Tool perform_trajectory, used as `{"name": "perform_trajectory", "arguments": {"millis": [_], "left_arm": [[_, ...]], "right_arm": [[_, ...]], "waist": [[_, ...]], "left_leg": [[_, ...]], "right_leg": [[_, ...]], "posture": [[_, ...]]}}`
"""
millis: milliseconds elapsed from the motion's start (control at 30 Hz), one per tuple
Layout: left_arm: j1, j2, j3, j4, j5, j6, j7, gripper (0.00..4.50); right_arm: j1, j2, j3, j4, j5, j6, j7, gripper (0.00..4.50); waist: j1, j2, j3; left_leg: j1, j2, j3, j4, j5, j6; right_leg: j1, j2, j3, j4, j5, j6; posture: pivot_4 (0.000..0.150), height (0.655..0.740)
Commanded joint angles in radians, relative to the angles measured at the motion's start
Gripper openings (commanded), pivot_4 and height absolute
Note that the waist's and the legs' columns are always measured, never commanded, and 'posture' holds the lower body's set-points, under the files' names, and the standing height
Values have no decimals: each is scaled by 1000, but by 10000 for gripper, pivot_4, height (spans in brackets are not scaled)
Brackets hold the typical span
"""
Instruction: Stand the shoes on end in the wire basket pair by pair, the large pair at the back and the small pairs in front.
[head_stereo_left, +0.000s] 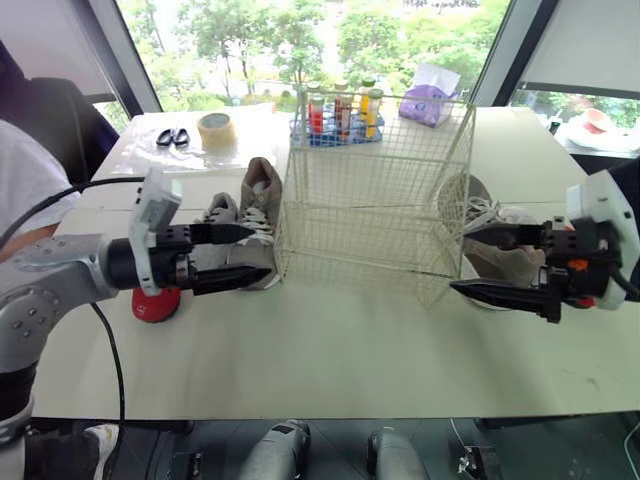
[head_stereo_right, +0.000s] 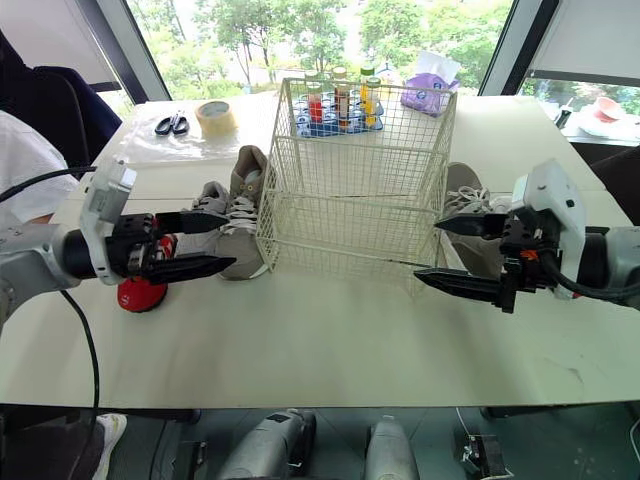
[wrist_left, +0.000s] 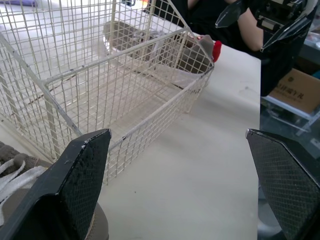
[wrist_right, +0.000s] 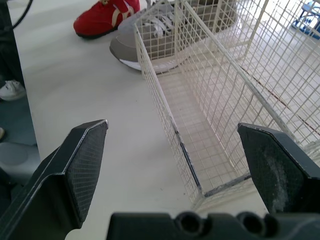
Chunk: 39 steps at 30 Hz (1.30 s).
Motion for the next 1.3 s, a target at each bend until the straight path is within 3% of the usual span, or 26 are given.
{"name": "perform_trajectory", "arguments": {"millis": [33,300,633,900,1267,1300], "left_arm": [[-14,-20,5,-9,15,-44,-17,44518],[-35,-76,-17,8,37,-82,-21,44518],[-43,-101,-11,23,33,-90,-28,44518],[-75,-123,-54,51,82,-117,-53,44518],[-90,-146,-83,54,125,-134,-62,44518],[-91,-149,-86,55,131,-137,-64,44845]], "right_arm": [[-30,-26,-46,-12,2,-1,9,45000],[-47,-43,-48,-32,-25,-7,17,45000],[-91,-50,55,-60,-132,-67,6,45000],[-215,-42,360,-72,-368,-175,-10,45000],[-422,77,753,-58,-702,-145,-47,45000],[-446,86,780,-41,-728,-152,-34,42450]], "waist": [[0,0,0],[1,0,0],[0,0,0],[-2,0,0],[-14,0,0],[-16,0,0]], "left_leg": [[0,0,0,0,0,0],[0,0,0,1,0,0],[0,0,0,1,0,0],[0,0,0,1,0,0],[0,-1,0,1,0,-1],[0,-1,0,1,0,-1]], "right_leg": [[0,0,0,0,0,0],[0,0,0,0,0,0],[0,0,0,0,1,0],[0,1,0,1,1,1],[-1,1,0,2,2,4],[-1,1,0,2,2,4]], "posture": [[1500,7400],[1500,7400],[1500,7400],[1500,7400],[1500,7400],[1500,7400]]}}
